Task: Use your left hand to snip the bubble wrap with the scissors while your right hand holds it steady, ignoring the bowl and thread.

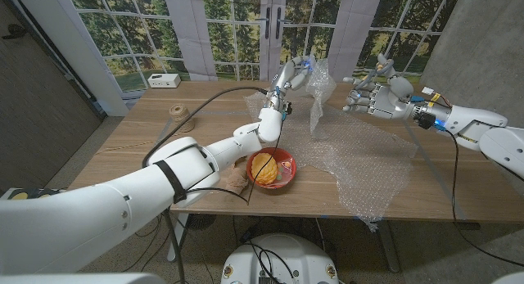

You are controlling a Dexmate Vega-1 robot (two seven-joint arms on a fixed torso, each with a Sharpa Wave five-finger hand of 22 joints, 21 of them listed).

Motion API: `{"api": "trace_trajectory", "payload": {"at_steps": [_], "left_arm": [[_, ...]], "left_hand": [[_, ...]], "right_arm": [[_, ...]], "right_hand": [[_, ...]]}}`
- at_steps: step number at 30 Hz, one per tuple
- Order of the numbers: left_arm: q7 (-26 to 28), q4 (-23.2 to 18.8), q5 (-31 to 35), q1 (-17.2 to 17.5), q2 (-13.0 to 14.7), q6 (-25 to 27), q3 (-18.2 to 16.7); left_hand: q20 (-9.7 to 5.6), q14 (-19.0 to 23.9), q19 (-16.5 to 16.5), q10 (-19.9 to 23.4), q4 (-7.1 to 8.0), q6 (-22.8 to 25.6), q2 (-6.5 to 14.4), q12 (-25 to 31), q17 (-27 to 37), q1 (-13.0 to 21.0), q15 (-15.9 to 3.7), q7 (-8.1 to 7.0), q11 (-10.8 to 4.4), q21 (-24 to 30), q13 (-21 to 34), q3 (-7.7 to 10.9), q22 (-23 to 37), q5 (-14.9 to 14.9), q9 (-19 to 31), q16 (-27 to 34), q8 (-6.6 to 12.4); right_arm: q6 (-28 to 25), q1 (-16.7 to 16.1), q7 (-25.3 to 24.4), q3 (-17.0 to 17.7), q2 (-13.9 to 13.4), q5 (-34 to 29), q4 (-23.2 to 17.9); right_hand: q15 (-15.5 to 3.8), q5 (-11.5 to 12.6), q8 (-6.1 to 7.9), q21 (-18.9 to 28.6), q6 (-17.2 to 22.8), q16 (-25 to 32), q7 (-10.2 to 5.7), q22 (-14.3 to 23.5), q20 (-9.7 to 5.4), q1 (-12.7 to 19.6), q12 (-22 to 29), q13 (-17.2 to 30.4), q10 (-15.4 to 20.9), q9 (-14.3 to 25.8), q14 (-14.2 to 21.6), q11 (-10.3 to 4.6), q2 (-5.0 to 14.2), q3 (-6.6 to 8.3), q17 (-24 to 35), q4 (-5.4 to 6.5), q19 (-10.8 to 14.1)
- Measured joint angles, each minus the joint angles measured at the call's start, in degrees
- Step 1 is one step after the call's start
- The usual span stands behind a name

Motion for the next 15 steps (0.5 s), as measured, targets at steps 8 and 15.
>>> {"api": "trace_trajectory", "payload": {"at_steps": [8,15], "left_arm": [[1.13,0.48,0.22,-0.67,0.31,-0.99,1.64],[2.01,-0.23,0.82,-0.73,0.86,-1.57,2.29]], "left_hand": [[0.00,0.00,0.00,0.00,0.00,0.00,0.00,-0.05,0.00,0.00,0.00,0.00,0.00,0.00,0.01,0.00,0.00,0.00,-0.26,0.00,-0.42],[0.00,-0.32,0.00,0.01,0.00,-0.01,0.00,-0.07,-0.24,0.00,-0.32,0.00,0.00,0.00,0.02,0.00,0.01,0.00,-0.26,0.13,-0.63]], "right_arm": [[-0.21,-0.17,-0.20,0.41,-0.47,0.08,-1.72],[-0.92,-0.12,-0.47,0.46,-1.17,0.16,-3.20]], "right_hand": [[0.00,0.00,0.00,0.00,0.00,0.00,0.00,0.00,0.00,0.00,0.00,0.00,0.00,0.00,0.00,0.00,0.00,0.00,-0.12,0.00,0.00],[0.00,0.00,0.00,0.00,-0.01,0.00,-0.01,0.00,0.00,0.00,0.00,0.01,0.00,0.00,0.00,0.00,0.00,0.00,-0.11,0.00,0.00]]}}
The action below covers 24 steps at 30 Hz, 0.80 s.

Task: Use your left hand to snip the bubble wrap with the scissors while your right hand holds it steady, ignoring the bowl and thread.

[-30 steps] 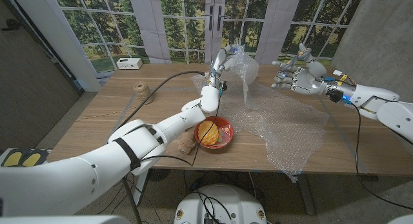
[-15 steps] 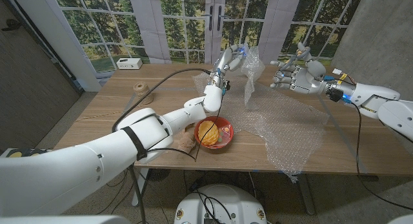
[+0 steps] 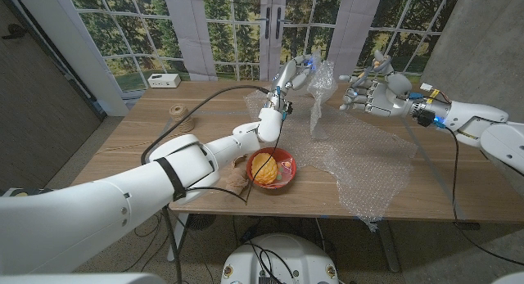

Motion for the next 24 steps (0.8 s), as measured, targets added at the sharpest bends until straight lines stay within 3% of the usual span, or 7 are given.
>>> {"api": "trace_trajectory", "payload": {"at_steps": [18,24], "left_arm": [[0.35,-2.39,1.93,0.88,1.14,0.32,0.44],[-0.31,-2.79,2.74,1.01,1.27,0.34,0.74]], "left_hand": [[0.00,-0.21,0.00,0.40,-0.09,0.72,0.00,-0.24,-0.10,0.00,0.21,0.28,0.00,0.00,-0.58,-0.40,-0.19,0.00,-0.16,0.67,-0.67],[0.00,-0.20,0.00,1.99,-0.64,2.47,-0.39,-0.44,-0.26,0.39,0.20,1.02,0.31,0.00,-1.83,-0.95,-0.28,0.00,-0.53,0.67,-0.70]], "right_arm": [[-1.16,1.37,0.37,-0.63,-1.69,-0.23,-1.72],[-1.67,2.09,0.64,-0.71,-2.33,-0.28,-2.48]], "right_hand": [[0.00,0.00,0.00,0.00,-0.10,0.00,-0.10,0.00,0.00,0.00,0.00,-0.29,0.00,0.00,0.00,0.01,0.00,0.00,-0.01,0.00,0.00],[0.00,0.00,0.00,0.00,-0.11,0.00,-0.11,0.00,0.00,0.00,0.00,-0.28,-0.01,0.00,0.00,0.01,0.00,0.00,-0.01,0.00,0.00]]}}
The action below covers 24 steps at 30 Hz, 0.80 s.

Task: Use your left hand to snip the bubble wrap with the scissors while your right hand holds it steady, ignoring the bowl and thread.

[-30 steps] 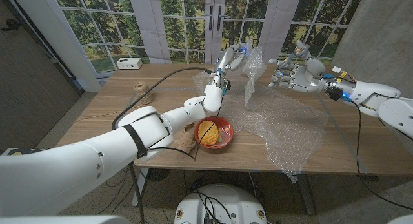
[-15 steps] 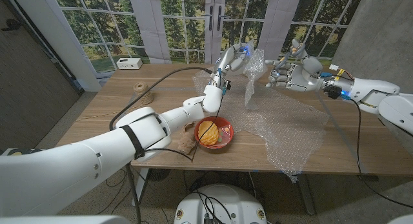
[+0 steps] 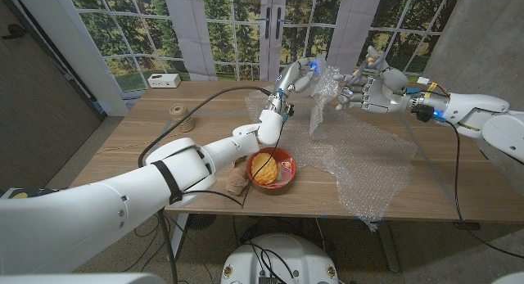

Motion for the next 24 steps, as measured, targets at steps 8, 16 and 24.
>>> {"api": "trace_trajectory", "payload": {"at_steps": [8,16,24], "left_arm": [[-0.32,0.03,0.65,-0.01,-0.10,-0.28,0.65],[-0.47,0.46,1.64,-0.27,-0.41,-1.04,1.29],[-0.59,1.60,2.08,-0.80,-1.11,-1.34,2.00]], "left_hand": [[0.00,0.00,0.00,1.00,-0.23,0.22,-0.22,-0.60,0.00,0.21,0.00,-0.21,0.18,0.34,-1.17,-0.72,-0.27,0.00,-0.53,0.22,-0.39],[0.20,0.00,-0.42,1.69,-0.88,2.17,-0.92,-1.93,-0.53,0.92,0.00,-0.93,0.28,0.88,-3.15,-1.83,-0.54,-0.44,-1.42,0.61,-0.84],[0.61,0.00,-0.83,2.63,-0.85,4.02,-1.09,-2.89,-0.79,1.09,0.00,-0.90,0.79,1.33,-4.76,-2.79,-0.80,-0.44,-2.21,0.85,-1.23]], "right_arm": [[-1.06,1.20,0.43,-1.08,-0.30,-0.02,-0.05],[-2.09,3.69,1.52,-3.53,-0.40,-0.02,0.26],[-2.70,5.17,2.27,-5.22,-0.40,0.02,0.78]], "right_hand": [[0.00,0.00,0.00,0.00,0.00,0.00,0.00,0.00,0.00,0.00,0.00,0.00,-0.01,0.00,0.00,0.01,0.00,0.00,0.00,0.00,0.00],[0.00,0.00,0.00,-0.44,-0.01,0.00,0.00,0.00,0.00,0.00,0.00,0.16,-0.01,0.00,0.00,0.01,0.00,0.00,0.01,0.00,0.00],[0.00,0.00,0.00,-0.44,-0.01,0.00,-0.01,0.00,0.00,0.00,0.00,0.00,-0.02,0.00,0.00,0.02,0.00,0.00,0.01,0.00,0.00]]}}
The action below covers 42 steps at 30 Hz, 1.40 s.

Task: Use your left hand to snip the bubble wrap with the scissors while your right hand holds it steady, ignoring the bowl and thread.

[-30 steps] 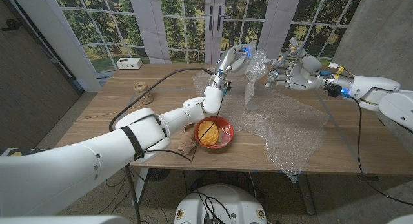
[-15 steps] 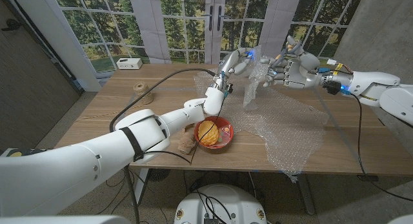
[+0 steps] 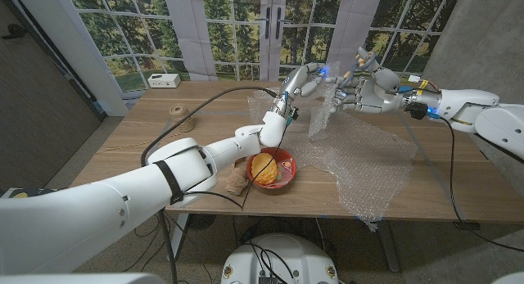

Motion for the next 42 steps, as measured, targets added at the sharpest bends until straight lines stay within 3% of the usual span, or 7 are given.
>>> {"api": "trace_trajectory", "payload": {"at_steps": [17,27,42], "left_arm": [[0.52,4.56,-1.10,-2.08,-2.17,-2.12,3.26],[0.15,5.38,-2.36,-2.61,-2.80,-2.25,4.27],[1.11,6.32,-3.44,-3.09,-3.17,-1.57,5.92]], "left_hand": [[0.31,0.00,-0.92,3.36,-0.41,3.36,-1.00,-1.76,-0.34,1.01,0.00,-0.53,-0.09,1.87,-3.68,-1.95,-0.29,0.00,-1.77,1.08,-1.05],[0.46,-0.30,-1.06,4.18,-0.15,3.88,-1.23,-2.66,-0.80,1.23,-0.31,-0.01,-0.30,2.50,-4.75,-2.52,-0.72,0.00,-2.67,1.08,-1.67],[0.62,-0.30,-1.43,4.39,-0.17,4.29,-1.22,-3.47,-1.08,1.25,-0.30,-0.44,-0.50,2.95,-4.73,-3.45,-1.59,0.00,-3.86,1.96,-2.31]], "right_arm": [[-1.37,2.43,1.03,-2.58,-0.22,0.02,-0.84],[-4.05,4.86,1.82,-6.41,0.38,0.54,0.03],[-6.30,6.12,2.64,-8.47,1.03,1.38,1.66]], "right_hand": [[0.00,0.00,-0.22,0.00,-0.33,0.00,-0.29,0.00,0.00,-0.24,-0.28,-0.54,-0.44,-0.31,0.00,-0.04,-0.24,-0.18,-0.28,0.18,0.00],[0.00,0.00,-0.22,0.00,-0.73,-0.22,-0.27,0.00,0.00,-0.46,-0.28,-0.80,-0.45,-0.31,0.00,-0.02,-0.46,-0.17,-0.28,0.17,0.00],[-0.22,0.00,-0.22,-0.44,-0.83,-0.22,-0.18,0.00,0.00,-0.46,-0.28,-0.79,-0.54,-0.30,-0.23,0.09,-0.46,-0.17,-0.27,0.17,0.00]]}}
